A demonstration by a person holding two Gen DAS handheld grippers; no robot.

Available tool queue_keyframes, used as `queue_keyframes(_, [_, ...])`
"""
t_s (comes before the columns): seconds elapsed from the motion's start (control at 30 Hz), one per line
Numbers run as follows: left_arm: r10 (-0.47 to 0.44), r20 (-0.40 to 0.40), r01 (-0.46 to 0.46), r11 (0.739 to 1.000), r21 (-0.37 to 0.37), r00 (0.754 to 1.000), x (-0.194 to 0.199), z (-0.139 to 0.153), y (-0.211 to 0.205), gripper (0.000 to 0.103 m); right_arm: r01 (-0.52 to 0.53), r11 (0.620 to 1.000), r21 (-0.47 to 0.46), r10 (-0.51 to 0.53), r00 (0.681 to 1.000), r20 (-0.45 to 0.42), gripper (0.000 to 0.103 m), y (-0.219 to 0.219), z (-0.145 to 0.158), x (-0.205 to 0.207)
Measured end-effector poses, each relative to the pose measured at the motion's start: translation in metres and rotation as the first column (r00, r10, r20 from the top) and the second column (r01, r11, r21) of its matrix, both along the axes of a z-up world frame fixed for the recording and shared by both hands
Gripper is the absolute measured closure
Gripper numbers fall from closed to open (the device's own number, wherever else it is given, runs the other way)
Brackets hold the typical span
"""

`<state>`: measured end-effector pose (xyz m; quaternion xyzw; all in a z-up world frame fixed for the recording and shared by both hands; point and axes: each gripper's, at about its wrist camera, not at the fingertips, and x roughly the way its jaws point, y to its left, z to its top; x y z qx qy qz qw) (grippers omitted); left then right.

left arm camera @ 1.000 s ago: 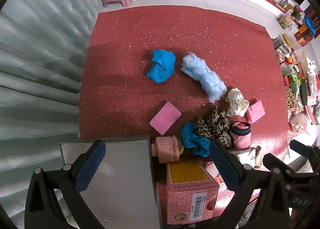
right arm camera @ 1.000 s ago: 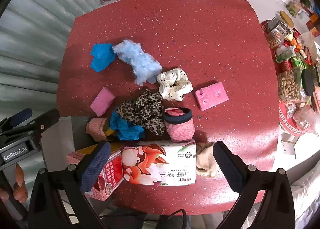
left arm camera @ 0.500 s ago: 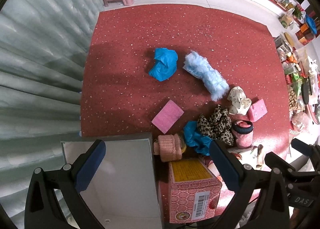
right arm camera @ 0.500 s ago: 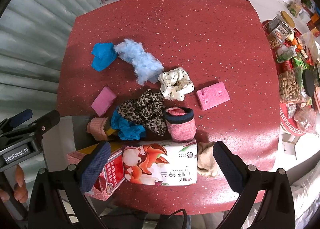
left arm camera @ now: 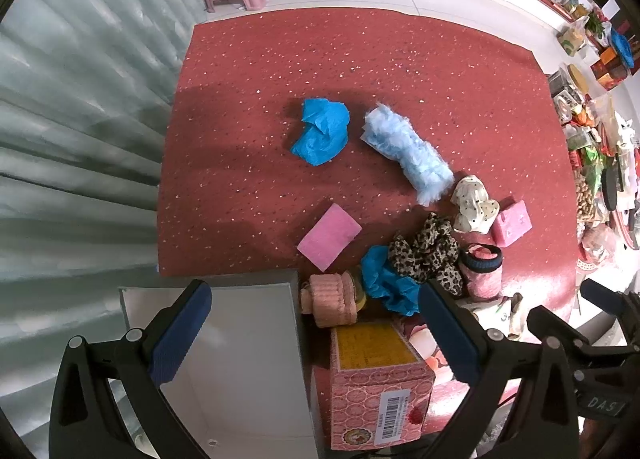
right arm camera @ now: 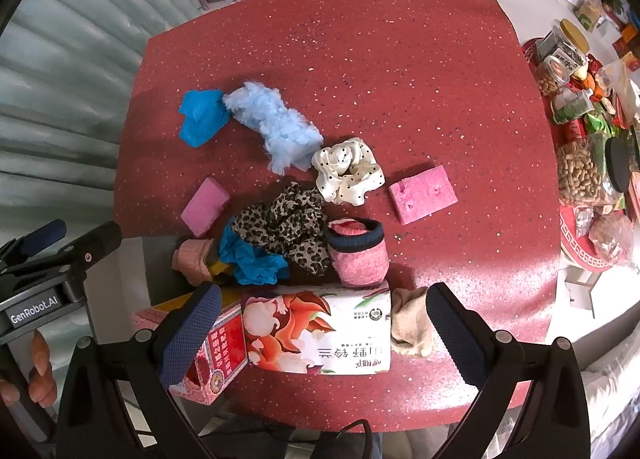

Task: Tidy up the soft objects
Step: 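Move both tools toward the pile of soft items on the table, then grasp the blue cloth with the left tool while the right tool grasps the pink sponge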

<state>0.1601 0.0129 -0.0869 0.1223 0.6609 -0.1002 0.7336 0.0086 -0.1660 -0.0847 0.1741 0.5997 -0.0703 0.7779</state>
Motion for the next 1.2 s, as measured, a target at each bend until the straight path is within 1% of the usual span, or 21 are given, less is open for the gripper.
queue_keyframes(0.23, [-0.001, -0.007, 0.001, 1.000, 0.005, 1.000, 0.003, -0.004, -0.003, 0.000, 0.000, 1.000, -0.003, 0.000, 1.000, -0.005, 0.000, -0.002, -0.001, 0.001])
queue_keyframes(0.47, [0.007, -0.004, -0.007, 1.000, 0.020, 1.000, 0.014, -0.012, -0.005, 0.000, 0.018, 1.000, -0.003, -0.018, 1.000, -0.015, 0.000, -0.014, -0.008, 0.003])
queue_keyframes(0.67, [0.018, 0.001, -0.018, 0.999, 0.036, 1.000, 0.031, -0.021, -0.008, 0.000, 0.035, 0.999, 0.009, -0.035, 0.999, -0.013, 0.000, -0.027, -0.015, 0.007])
queue_keyframes(0.77, [0.029, 0.006, -0.029, 0.998, 0.048, 1.000, 0.046, -0.028, -0.010, 0.000, 0.046, 0.999, 0.007, -0.046, 0.999, -0.011, 0.000, -0.036, -0.019, 0.009])
queue_keyframes(0.9, [0.062, -0.007, -0.062, 0.997, 0.045, 0.998, 0.068, -0.041, -0.012, 0.000, 0.066, 0.998, 0.015, -0.066, 0.998, -0.002, 0.000, -0.049, -0.025, 0.012])
queue_keyframes(1.0, [0.049, -0.018, -0.048, 0.996, 0.070, 0.999, 0.081, -0.054, -0.017, 0.000, 0.081, 0.996, 0.039, -0.081, 0.997, 0.002, 0.000, -0.059, -0.034, 0.014])
queue_keyframes(1.1, [0.036, -0.039, -0.032, 0.995, 0.096, 0.999, 0.093, -0.071, -0.020, 0.000, 0.128, 0.989, 0.079, -0.127, 0.992, -0.018, 0.000, -0.075, -0.047, 0.014])
queue_keyframes(1.2, [0.066, -0.058, -0.060, 0.994, 0.092, 0.996, 0.104, -0.087, -0.018, 0.000, 0.176, 0.983, 0.057, -0.174, 0.984, -0.033, 0.000, -0.092, -0.060, 0.014])
